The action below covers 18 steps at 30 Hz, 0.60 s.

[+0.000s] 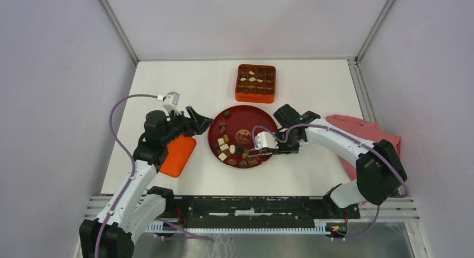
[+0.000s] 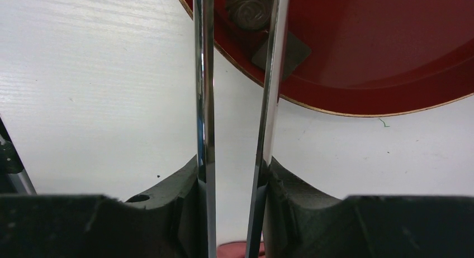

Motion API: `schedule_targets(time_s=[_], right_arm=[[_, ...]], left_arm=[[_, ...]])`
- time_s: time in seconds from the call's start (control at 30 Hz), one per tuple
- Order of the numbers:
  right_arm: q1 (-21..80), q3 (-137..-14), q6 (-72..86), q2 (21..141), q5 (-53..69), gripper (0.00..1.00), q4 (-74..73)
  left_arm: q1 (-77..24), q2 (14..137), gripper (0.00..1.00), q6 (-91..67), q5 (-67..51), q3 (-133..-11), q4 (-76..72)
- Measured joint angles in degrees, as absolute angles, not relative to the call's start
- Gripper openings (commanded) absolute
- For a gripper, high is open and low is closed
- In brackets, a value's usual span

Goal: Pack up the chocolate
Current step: Pick up the fake chocolate from the plate.

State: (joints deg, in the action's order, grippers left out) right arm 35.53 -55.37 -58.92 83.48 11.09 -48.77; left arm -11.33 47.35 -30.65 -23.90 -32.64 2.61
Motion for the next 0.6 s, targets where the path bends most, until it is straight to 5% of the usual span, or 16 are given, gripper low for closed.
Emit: schedule_targets(time_s=[0.6], right_arm=[[36.84, -58.46, -59.09, 87.07, 10.81, 0.42, -49.08]], left_arm=[[-11.33, 47.16, 0.86, -30.65, -23.9, -32.42, 2.59]])
